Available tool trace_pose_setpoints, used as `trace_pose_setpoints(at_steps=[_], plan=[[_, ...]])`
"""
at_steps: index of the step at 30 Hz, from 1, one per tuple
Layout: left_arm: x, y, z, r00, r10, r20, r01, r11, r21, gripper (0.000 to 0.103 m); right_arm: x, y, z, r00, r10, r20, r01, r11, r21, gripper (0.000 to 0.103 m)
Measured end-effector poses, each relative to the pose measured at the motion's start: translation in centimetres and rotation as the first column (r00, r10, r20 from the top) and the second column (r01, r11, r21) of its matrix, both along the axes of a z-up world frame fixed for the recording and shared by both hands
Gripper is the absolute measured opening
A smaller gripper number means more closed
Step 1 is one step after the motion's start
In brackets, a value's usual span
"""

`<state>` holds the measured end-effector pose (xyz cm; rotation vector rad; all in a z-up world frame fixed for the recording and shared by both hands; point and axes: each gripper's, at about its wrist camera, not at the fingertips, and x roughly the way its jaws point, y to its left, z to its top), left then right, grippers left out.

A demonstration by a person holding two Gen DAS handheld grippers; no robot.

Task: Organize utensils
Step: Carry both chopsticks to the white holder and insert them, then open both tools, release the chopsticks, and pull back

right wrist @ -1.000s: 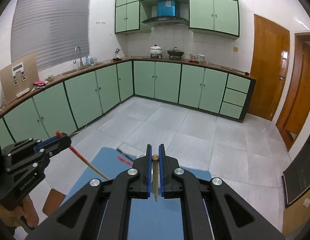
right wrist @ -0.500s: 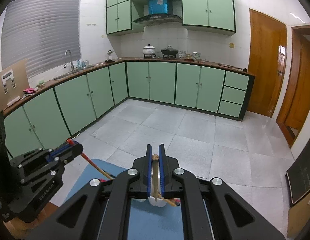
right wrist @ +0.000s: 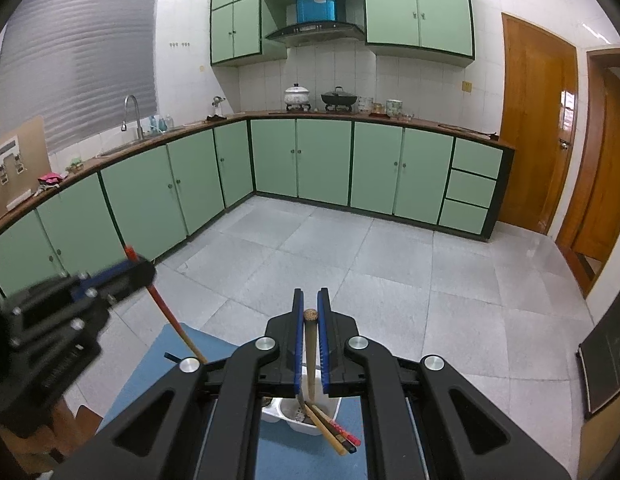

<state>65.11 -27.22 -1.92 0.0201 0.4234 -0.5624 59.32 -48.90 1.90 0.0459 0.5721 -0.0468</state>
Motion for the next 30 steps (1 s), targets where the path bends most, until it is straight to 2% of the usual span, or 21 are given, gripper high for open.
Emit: trace_pose_setpoints(at_steps=[7, 17, 18, 19, 20, 21, 26, 30], plan=[[0.4, -0.4, 0.3, 1.000, 0.005, 0.021, -0.005, 1.000, 0.007, 0.005, 0.9, -0.2, -0.6, 1.000, -0.009, -0.014, 0.009, 1.000, 0.000, 0.006], [2.2, -1.5, -5.4, 0.999, 0.029, -0.046, -0.026, 0.997, 0.067, 0.008, 2.5, -1.0, -5.4, 0.996, -0.011, -0.091, 0.013, 1.000, 0.021, 0.007], [2.2, -1.5, -5.9, 0.998, 0.031, -0.053, -0.027, 0.997, 0.073, 0.016, 2.5, -1.2, -5.9, 0.995, -0.012, -0.101, 0.015, 0.999, 0.033, 0.012], [2.2, -1.5, -6.3, 0.998, 0.034, -0.060, -0.029, 0.996, 0.082, 0.031, 2.5, -1.3, -6.4, 0.993, -0.014, -0.115, 0.019, 0.999, 0.041, 0.019], [2.1, -1.4, -6.4, 0.997, 0.043, -0.057, -0.038, 0.995, 0.087, 0.038, 2.4, -1.4, -6.6, 0.993, -0.017, -0.115, 0.021, 0.999, 0.036, 0.027], [2.0, -1.1, -6.5, 0.997, 0.054, -0.048, -0.049, 0.995, 0.087, 0.049, 2.2, -1.4, -6.7, 0.994, -0.020, -0.111, 0.022, 0.999, 0.025, 0.029], [1.3, 0.3, -5.5, 0.997, 0.069, -0.039, -0.067, 0.996, 0.067, 0.055, 0.8, -2.0, -6.0, 0.996, -0.025, -0.091, 0.028, 0.999, 0.035, 0.030], [0.1, 1.8, -4.6, 0.995, 0.096, -0.024, -0.094, 0.993, 0.068, 0.068, -1.0, -2.8, -4.7, 0.998, -0.038, -0.059, 0.041, 0.997, 0.060, 0.033]])
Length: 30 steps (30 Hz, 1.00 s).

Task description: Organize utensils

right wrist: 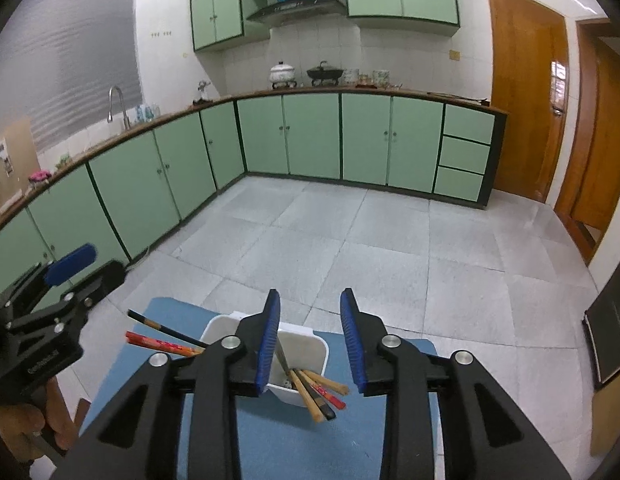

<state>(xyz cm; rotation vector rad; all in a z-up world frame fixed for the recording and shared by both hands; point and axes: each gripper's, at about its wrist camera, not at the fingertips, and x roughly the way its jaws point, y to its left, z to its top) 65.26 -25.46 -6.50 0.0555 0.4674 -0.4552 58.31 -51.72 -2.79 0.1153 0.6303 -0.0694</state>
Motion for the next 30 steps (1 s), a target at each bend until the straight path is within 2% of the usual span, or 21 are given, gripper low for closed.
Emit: trace_pose_setpoints(at_steps=[1, 3, 4, 6, 7, 9, 10, 12, 15, 21, 24, 30], plan=[[-0.5, 0.6, 0.2, 1.000, 0.006, -0.001, -0.006, 1.000, 0.000, 0.071, -0.8, -0.2, 0.4, 1.000, -0.004, 0.011, 0.004, 1.000, 0.008, 0.034], [-1.6, 1.7, 0.3, 1.000, 0.019, -0.003, -0.019, 1.000, 0.001, 0.078, -2.4, -0.2, 0.7, 1.000, -0.012, 0.027, 0.012, 1.000, 0.002, 0.043], [-2.3, 2.3, 0.2, 1.000, 0.024, -0.008, -0.024, 1.000, 0.002, 0.080, -3.2, -0.2, 0.6, 0.999, -0.012, 0.033, 0.012, 1.000, 0.004, 0.046], [-3.9, 3.7, -0.3, 0.999, 0.029, -0.021, -0.029, 1.000, 0.005, 0.082, -5.6, -0.1, 0.6, 0.999, -0.019, 0.044, 0.017, 0.999, 0.038, 0.059], [-4.9, 4.4, -0.5, 0.999, 0.031, -0.030, -0.031, 1.000, 0.007, 0.083, -6.9, 0.1, 0.5, 0.998, -0.022, 0.053, 0.020, 0.999, 0.039, 0.061], [-7.0, 5.8, -0.9, 0.998, 0.042, -0.036, -0.042, 0.999, 0.003, 0.090, -9.4, 0.9, 0.0, 0.997, -0.020, 0.074, 0.020, 1.000, 0.009, 0.071], [-8.4, 6.5, -1.2, 0.998, 0.051, -0.031, -0.050, 0.999, 0.018, 0.090, -10.2, 1.3, -0.2, 0.997, -0.018, 0.079, 0.019, 1.000, -0.004, 0.074], [-10.7, 7.6, -1.6, 0.998, 0.063, -0.015, -0.062, 0.997, 0.043, 0.094, -12.9, 2.7, -1.1, 0.996, -0.010, 0.092, 0.013, 0.999, -0.034, 0.087], [-14.5, 9.3, -2.2, 0.997, 0.081, -0.003, -0.080, 0.995, 0.066, 0.096, -16.5, 4.8, -2.5, 0.995, 0.006, 0.097, 0.000, 0.998, -0.058, 0.095], [-22.1, 13.1, -2.2, 0.992, 0.125, -0.001, -0.124, 0.990, 0.069, 0.098, -23.3, 8.9, -3.7, 0.993, 0.019, 0.116, -0.006, 0.994, -0.107, 0.097], [-25.5, 14.6, -2.2, 0.990, 0.138, 0.004, -0.138, 0.987, 0.082, 0.098, -26.7, 10.1, -3.4, 0.990, -0.019, 0.140, 0.032, 0.995, -0.093, 0.097], [-32.3, 17.6, -1.1, 0.984, 0.180, 0.005, -0.180, 0.982, 0.050, 0.098, -33.3, 11.9, -2.3, 0.976, -0.121, 0.183, 0.133, 0.990, -0.053, 0.097]])
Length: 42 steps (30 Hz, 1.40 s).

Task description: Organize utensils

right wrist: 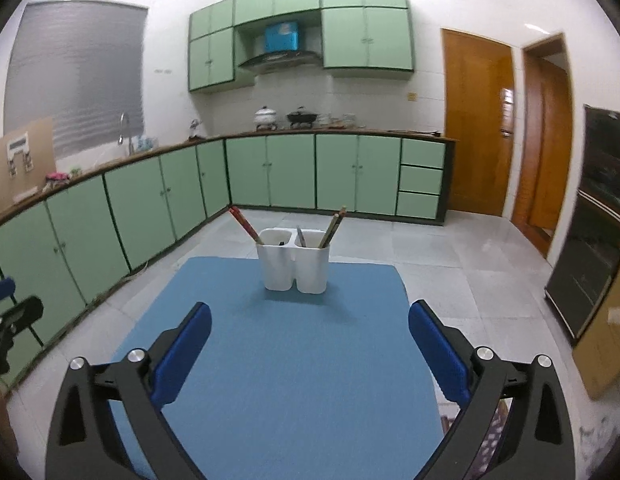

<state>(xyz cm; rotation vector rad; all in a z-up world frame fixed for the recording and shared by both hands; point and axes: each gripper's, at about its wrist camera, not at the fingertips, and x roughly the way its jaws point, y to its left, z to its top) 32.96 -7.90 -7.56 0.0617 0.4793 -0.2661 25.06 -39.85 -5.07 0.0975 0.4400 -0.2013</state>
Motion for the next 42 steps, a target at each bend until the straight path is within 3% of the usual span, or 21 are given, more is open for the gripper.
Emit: trace_pose_setpoints(at_steps=[9, 16, 22, 29, 33, 42], plan=[[-9.5, 1.9, 1.7, 0.998, 0.049, 0.048, -0.049, 0.999, -0.005, 0.098, -10.2, 4.4, 1.8, 0.990, 0.093, 0.105, -0.091, 0.996, -0.022, 0.097], [-16.0, 2.2, 2.3, 0.998, 0.028, 0.059, -0.027, 0.999, -0.018, 0.098, -16.3, 5.8, 2.2, 0.996, 0.048, 0.077, -0.049, 0.999, 0.011, 0.097], [-20.8, 3.1, 2.3, 0.997, 0.044, 0.064, -0.041, 0.998, -0.054, 0.098, -20.6, 5.8, 2.7, 0.993, 0.014, 0.113, -0.016, 1.000, 0.013, 0.097], [-25.6, 5.0, 3.4, 0.987, 0.114, 0.112, -0.103, 0.990, -0.092, 0.098, -24.8, 6.8, 3.7, 0.986, 0.007, 0.167, -0.006, 1.000, -0.009, 0.097], [-28.2, 5.3, 4.1, 0.974, 0.146, 0.171, -0.134, 0.988, -0.077, 0.098, -26.7, 7.7, 4.1, 0.978, 0.000, 0.207, 0.009, 0.999, -0.040, 0.097], [-29.7, 5.6, 4.6, 0.974, 0.137, 0.182, -0.124, 0.989, -0.082, 0.098, -27.4, 8.0, 4.1, 0.976, -0.009, 0.218, 0.018, 0.999, -0.037, 0.097]])
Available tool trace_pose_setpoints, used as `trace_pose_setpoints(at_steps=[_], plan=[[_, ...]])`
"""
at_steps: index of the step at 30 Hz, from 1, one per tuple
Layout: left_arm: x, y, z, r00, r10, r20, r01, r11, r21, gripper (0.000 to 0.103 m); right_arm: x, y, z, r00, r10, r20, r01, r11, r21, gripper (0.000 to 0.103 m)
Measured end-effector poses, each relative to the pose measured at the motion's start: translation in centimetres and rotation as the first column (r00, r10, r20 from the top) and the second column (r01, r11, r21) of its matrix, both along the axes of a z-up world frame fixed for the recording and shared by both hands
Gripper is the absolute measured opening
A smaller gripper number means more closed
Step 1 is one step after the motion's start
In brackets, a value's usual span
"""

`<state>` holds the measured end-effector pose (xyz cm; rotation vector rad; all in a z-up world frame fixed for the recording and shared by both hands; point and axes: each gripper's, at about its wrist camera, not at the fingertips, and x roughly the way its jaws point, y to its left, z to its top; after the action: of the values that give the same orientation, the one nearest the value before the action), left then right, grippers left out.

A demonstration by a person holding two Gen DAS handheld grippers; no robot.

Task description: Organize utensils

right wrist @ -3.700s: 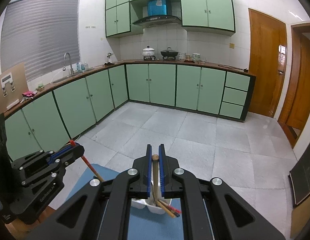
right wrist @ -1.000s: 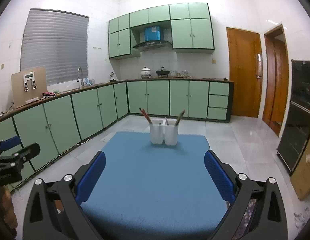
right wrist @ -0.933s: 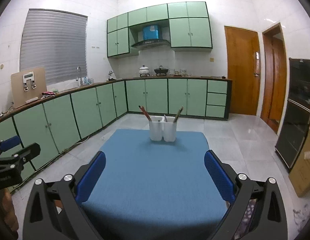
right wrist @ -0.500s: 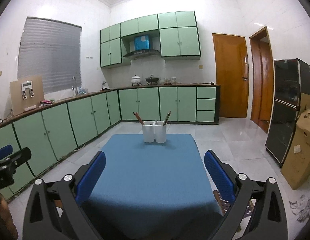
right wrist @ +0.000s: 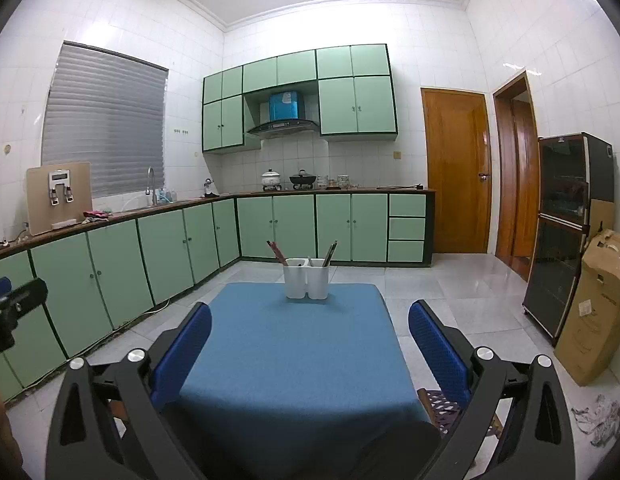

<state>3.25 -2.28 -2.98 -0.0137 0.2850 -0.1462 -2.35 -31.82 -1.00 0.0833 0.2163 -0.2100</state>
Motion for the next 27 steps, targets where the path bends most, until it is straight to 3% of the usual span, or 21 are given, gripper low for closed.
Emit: trace_pose_setpoints(at_steps=[27], plan=[[-1.9, 1.2, 0.5, 0.997, 0.048, 0.064, -0.047, 0.999, -0.010, 0.098, -0.9, 0.7, -0.6, 1.000, 0.014, 0.011, -0.013, 1.000, -0.010, 0.097]])
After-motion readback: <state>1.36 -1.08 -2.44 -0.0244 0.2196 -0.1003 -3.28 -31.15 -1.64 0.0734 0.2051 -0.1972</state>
